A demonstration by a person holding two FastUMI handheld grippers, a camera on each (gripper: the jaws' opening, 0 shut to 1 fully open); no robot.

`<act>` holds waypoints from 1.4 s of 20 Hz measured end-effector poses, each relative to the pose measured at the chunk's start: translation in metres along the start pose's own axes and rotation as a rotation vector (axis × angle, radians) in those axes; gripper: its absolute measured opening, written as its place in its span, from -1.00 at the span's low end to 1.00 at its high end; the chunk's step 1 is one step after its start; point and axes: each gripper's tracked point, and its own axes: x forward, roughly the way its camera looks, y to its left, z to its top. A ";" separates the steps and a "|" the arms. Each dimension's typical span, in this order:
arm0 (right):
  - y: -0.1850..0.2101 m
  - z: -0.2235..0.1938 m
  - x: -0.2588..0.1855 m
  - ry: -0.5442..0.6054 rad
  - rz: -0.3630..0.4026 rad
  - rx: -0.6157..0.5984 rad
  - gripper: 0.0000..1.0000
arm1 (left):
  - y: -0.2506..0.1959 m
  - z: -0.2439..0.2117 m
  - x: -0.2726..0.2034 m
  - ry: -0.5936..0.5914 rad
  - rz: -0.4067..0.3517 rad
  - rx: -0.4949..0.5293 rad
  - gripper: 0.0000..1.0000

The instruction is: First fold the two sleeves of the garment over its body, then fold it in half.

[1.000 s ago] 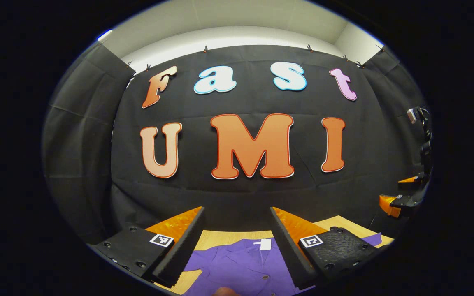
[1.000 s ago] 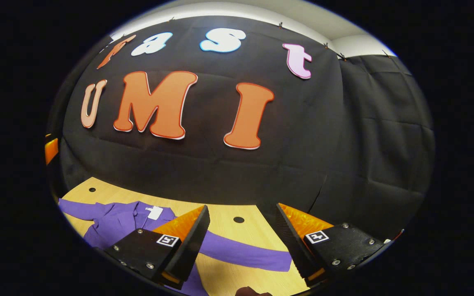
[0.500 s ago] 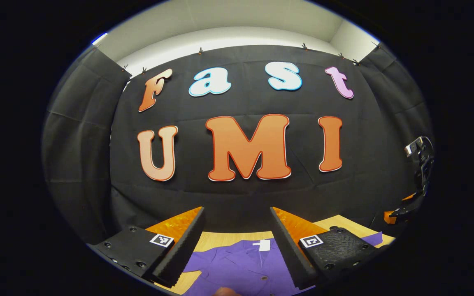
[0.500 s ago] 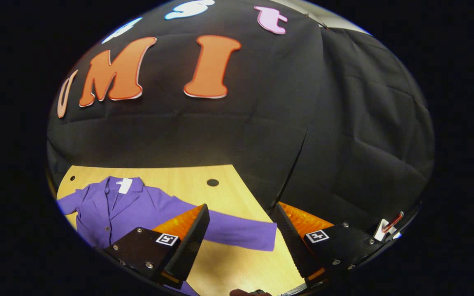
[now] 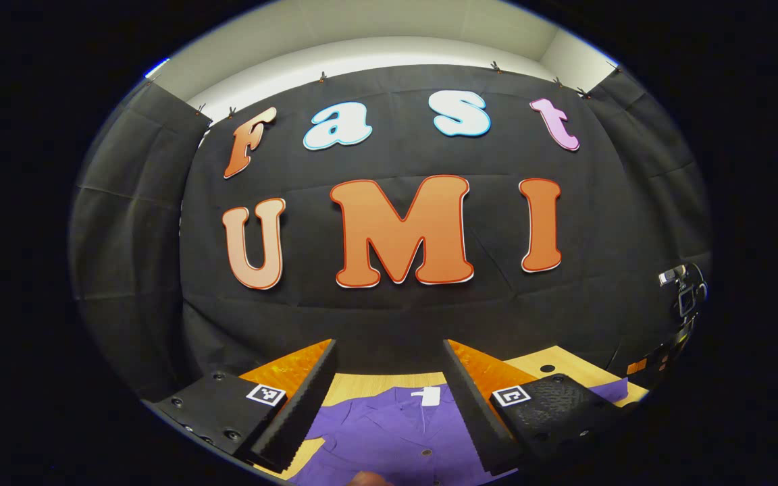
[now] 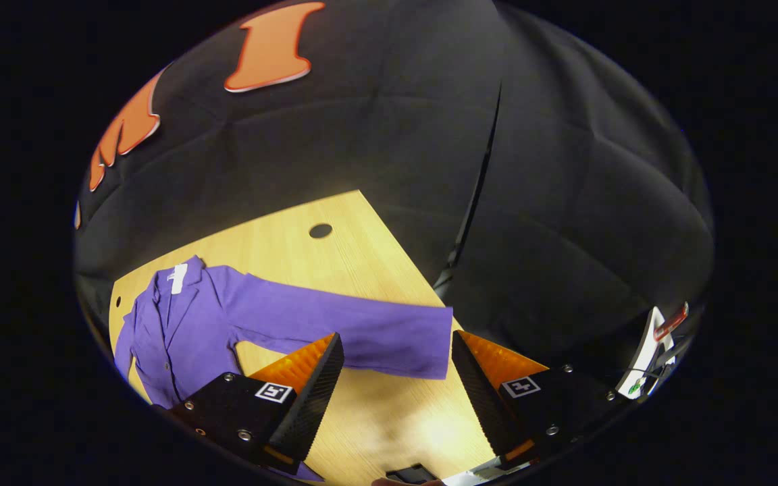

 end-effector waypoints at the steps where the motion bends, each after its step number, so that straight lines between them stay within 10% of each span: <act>1: -0.002 -0.003 0.012 0.045 0.004 0.018 0.94 | -0.002 -0.004 0.001 0.010 0.000 -0.005 0.91; 17: -0.033 -0.053 0.098 0.519 0.077 0.185 0.94 | -0.005 -0.038 0.010 0.132 0.060 -0.003 0.91; 28: -0.036 -0.066 0.128 0.604 0.021 0.203 0.68 | 0.015 -0.048 0.008 0.178 0.132 0.027 0.92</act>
